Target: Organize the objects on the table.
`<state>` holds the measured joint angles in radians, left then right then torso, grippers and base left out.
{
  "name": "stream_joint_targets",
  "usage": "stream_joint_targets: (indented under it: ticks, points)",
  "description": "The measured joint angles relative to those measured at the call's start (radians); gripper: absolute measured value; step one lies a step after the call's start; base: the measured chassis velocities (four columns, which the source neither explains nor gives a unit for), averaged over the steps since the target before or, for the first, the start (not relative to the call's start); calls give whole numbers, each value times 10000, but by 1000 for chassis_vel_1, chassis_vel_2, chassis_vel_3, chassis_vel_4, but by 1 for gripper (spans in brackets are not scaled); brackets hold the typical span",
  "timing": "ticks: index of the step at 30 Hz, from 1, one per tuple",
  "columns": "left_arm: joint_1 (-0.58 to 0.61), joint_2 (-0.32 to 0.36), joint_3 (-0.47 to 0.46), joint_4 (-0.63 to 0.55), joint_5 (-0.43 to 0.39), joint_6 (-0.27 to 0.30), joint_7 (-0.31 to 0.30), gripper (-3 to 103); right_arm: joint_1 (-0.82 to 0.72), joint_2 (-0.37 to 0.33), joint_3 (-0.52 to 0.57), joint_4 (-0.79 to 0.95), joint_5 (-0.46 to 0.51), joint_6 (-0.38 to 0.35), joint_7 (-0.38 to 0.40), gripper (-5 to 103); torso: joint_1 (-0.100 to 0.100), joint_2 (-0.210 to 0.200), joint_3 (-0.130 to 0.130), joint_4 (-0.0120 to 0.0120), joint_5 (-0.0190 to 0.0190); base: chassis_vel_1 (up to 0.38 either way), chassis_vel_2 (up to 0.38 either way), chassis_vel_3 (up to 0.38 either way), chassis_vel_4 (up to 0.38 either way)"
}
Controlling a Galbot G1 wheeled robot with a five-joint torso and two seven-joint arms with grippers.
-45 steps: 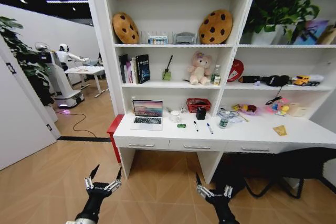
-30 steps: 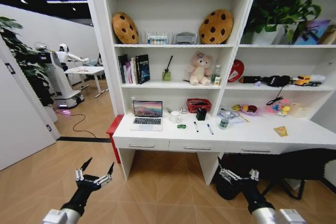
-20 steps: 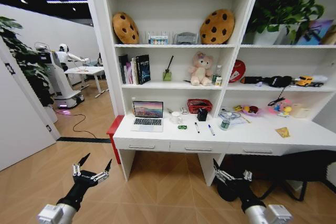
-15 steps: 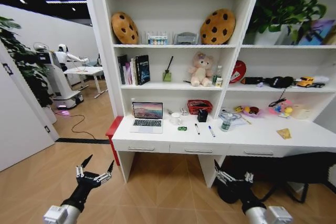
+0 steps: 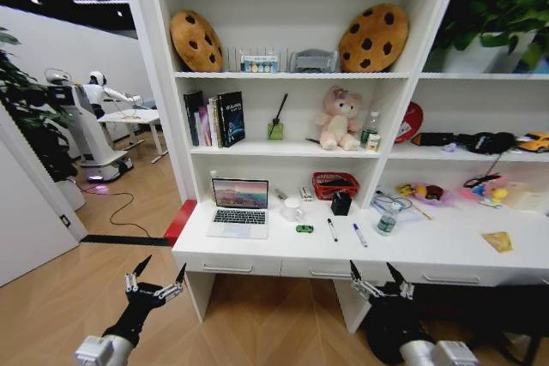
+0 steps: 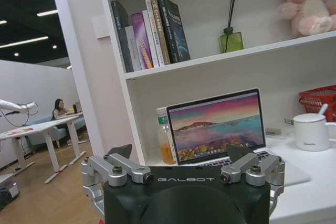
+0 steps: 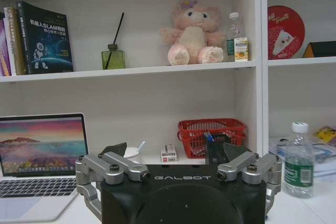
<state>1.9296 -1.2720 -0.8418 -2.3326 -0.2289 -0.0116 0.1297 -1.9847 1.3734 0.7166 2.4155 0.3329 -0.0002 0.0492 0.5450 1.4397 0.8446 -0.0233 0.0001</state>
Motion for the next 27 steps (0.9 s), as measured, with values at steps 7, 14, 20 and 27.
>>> stream_joint_targets:
  ticks: [7, 14, 20, 27]
  points:
    - [12, -42, 10, 6, 10, -3, -8, 101, 140, -22, -210, -150, -151, 624, -169, 100, 0, 0, 0, -1, 2, -365, 363, 356, -358]
    - [58, 75, -75, 46, -16, -381, 302, 87, 21, 62, -454, 59, -607, 1283, -328, 100, 10, -4, 2, -6, -5, -313, 308, 288, -292]
    - [63, 256, -76, 30, -115, -443, 371, 64, -410, 198, -741, 262, -1244, 1465, -401, 100, 1, -1, 0, -5, -5, -44, 72, 27, -27]
    - [-405, 1587, -243, 464, -101, -443, 406, 38, -328, 200, -757, -70, -1482, 1548, -404, 100, -15, 8, -5, 0, -2, 49, -64, -58, 43]
